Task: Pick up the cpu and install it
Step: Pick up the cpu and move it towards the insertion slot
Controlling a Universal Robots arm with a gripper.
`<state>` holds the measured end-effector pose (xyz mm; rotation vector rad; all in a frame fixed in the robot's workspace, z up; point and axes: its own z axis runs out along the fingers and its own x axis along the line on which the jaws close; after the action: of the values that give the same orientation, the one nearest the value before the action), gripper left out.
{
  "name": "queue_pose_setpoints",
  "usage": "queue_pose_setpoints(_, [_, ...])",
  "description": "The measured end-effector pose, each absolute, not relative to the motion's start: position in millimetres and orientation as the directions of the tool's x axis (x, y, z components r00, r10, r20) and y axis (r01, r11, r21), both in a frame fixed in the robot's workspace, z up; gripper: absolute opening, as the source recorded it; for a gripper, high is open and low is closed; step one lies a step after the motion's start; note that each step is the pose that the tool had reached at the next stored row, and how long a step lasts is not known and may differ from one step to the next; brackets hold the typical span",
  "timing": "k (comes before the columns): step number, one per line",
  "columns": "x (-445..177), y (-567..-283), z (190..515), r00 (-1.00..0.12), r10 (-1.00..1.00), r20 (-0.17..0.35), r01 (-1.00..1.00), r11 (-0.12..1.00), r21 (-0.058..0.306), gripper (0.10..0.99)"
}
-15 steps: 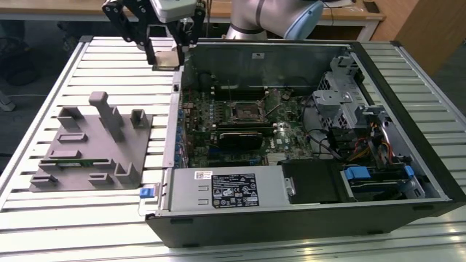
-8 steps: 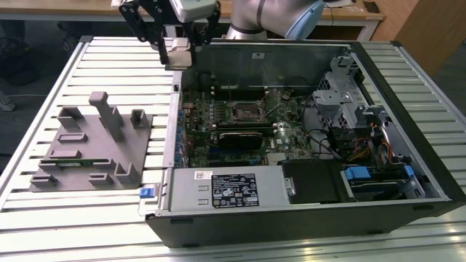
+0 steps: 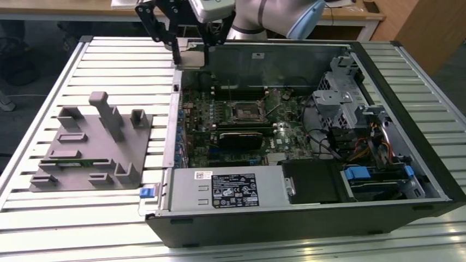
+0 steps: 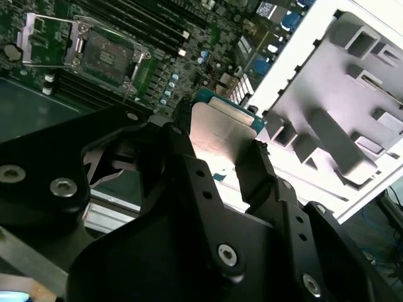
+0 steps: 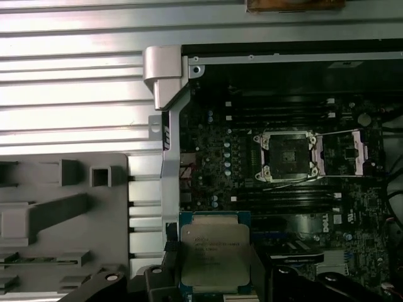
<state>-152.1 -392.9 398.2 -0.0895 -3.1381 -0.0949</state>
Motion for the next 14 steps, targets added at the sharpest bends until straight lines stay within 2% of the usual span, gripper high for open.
queue_pose_setpoints(14, [-110.7,-392.7,397.7,-0.998,0.057,0.002,0.057,0.997,0.06,0.533])
